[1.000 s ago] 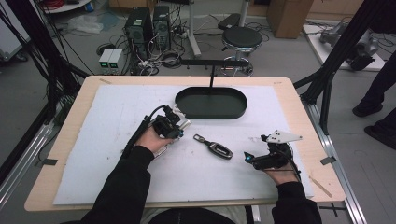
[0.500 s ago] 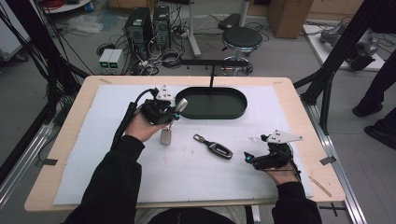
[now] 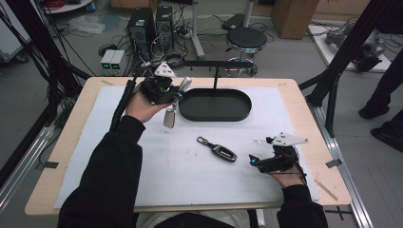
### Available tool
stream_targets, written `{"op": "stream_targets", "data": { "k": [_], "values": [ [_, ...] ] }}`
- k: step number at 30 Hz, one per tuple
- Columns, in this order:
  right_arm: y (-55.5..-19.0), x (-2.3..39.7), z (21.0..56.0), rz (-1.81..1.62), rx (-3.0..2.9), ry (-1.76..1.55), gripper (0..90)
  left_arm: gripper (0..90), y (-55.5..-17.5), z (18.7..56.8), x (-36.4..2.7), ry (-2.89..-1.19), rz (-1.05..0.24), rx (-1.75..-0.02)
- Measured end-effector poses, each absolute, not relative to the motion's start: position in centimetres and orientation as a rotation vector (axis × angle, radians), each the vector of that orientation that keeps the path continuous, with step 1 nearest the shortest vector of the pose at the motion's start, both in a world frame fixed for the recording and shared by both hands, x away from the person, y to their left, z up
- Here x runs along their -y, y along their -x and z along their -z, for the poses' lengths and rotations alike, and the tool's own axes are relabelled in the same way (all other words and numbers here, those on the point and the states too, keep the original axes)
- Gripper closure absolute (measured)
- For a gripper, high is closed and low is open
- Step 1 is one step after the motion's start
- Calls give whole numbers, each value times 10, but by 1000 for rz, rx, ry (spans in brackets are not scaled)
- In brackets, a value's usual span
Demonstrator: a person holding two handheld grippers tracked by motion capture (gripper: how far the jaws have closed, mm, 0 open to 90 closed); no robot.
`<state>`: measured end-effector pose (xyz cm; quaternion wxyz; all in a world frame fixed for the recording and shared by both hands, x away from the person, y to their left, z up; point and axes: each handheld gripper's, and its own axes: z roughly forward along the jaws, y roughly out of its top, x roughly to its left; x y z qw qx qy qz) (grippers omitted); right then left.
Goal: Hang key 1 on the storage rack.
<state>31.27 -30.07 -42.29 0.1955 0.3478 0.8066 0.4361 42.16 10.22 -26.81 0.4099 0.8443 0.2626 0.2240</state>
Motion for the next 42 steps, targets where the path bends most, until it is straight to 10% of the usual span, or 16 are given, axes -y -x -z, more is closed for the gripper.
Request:
{"op": "stream_targets", "data": {
  "k": [42],
  "values": [
    [-313, 300, 423, -1216, -2248, -958, 8, 755, -497, 229, -68, -1995, -689, -722]
  ]
}}
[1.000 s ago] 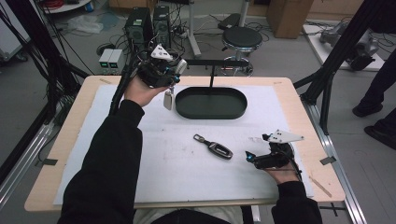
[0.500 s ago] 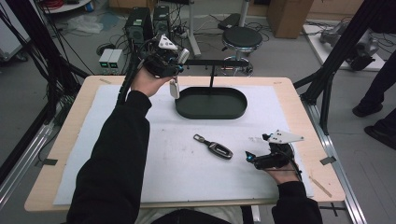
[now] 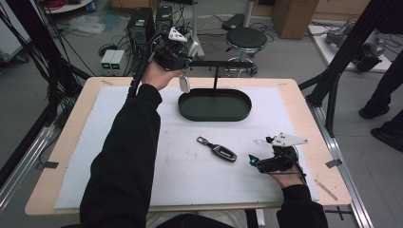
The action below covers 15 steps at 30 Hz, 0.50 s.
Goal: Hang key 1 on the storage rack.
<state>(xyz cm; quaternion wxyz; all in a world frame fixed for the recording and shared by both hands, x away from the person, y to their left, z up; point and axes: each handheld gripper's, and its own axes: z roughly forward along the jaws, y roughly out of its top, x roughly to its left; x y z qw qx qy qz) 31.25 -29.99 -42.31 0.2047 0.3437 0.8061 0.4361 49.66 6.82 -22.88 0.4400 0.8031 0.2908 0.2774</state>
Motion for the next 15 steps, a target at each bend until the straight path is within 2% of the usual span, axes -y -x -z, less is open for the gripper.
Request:
{"op": "stream_targets", "data": {
  "k": [7, 15],
  "values": [
    [-311, 300, 424, -1210, -2251, -959, 8, 755, -502, 233, -59, -2004, -677, -696],
    [-310, 302, 424, -1205, -2247, -965, 8, 755, -511, 229, -66, -1942, -680, -742]
  ]
}}
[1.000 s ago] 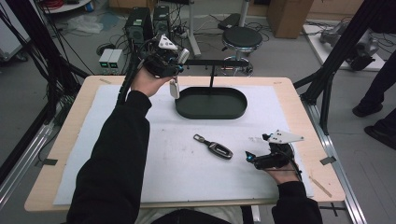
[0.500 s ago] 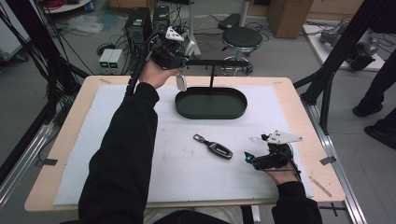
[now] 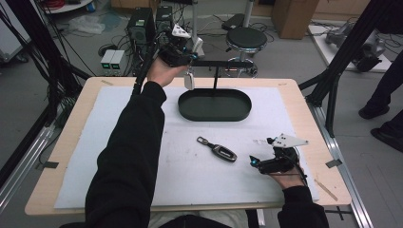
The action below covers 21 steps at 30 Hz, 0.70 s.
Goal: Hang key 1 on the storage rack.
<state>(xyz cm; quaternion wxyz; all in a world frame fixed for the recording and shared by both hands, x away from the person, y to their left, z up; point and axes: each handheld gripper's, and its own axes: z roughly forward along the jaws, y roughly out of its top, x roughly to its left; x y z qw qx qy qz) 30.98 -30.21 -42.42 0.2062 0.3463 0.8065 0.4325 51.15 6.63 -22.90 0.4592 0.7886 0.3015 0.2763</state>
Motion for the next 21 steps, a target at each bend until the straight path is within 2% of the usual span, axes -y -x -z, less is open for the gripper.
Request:
{"op": "stream_targets", "data": {
  "k": [7, 21],
  "values": [
    [-311, 300, 425, -1199, -2259, -965, 8, 755, -519, 231, -70, -1885, -652, -772],
    [-311, 301, 426, -1190, -2260, -960, 8, 754, -533, 230, -72, -1849, -718, -826]
  ]
}}
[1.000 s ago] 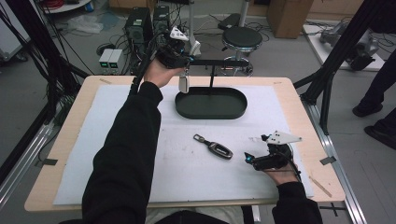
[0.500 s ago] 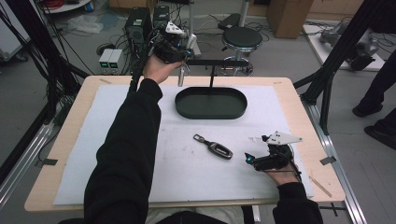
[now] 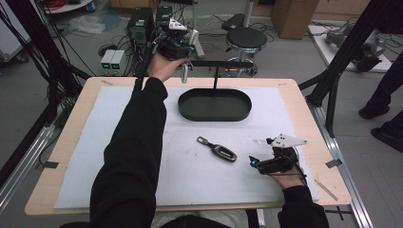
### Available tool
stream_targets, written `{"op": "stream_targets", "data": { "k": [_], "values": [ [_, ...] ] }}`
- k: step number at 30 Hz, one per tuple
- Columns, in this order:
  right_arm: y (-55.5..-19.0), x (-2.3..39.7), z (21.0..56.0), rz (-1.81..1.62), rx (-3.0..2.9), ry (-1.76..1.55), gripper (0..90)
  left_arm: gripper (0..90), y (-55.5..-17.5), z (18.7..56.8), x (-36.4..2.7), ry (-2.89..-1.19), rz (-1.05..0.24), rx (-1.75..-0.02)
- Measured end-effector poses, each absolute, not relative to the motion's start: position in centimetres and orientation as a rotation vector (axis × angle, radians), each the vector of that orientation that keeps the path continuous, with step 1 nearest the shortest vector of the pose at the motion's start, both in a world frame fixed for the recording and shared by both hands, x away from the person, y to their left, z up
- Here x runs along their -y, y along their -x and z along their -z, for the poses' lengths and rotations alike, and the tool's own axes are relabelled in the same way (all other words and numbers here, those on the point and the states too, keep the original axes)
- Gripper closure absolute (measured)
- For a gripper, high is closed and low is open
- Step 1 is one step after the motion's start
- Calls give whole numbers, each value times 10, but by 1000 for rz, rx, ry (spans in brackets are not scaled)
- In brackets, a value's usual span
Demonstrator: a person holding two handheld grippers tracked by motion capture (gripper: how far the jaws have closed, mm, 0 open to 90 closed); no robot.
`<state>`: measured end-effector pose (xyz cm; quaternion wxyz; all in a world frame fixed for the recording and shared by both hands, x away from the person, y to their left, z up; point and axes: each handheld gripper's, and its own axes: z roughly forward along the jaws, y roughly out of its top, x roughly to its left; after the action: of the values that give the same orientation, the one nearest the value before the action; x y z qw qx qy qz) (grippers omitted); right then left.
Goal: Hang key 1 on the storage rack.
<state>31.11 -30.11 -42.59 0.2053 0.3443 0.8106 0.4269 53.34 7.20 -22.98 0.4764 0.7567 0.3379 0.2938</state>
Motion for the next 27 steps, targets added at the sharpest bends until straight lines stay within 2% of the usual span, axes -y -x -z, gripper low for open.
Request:
{"op": "stream_targets", "data": {
  "k": [3, 10, 16, 21, 24, 27],
  "values": [
    [-311, 301, 426, -1190, -2260, -962, 8, 754, -538, 232, -75, -1838, -733, -841],
    [-311, 300, 426, -1187, -2266, -962, 8, 740, -546, 237, -85, -1803, -653, -927],
    [-309, 300, 426, -1185, -2270, -970, 8, 386, -538, 239, -89, -1827, -641, -935],
    [-307, 301, 426, -1187, -2263, -971, 8, 146, -534, 242, -94, -1883, -665, -931],
    [-307, 302, 426, -1189, -2258, -978, 8, 21, -532, 249, -103, -1978, -591, -911],
    [-307, 302, 426, -1192, -2258, -984, 8, 17, -526, 255, -109, -2016, -555, -872]
  ]
}}
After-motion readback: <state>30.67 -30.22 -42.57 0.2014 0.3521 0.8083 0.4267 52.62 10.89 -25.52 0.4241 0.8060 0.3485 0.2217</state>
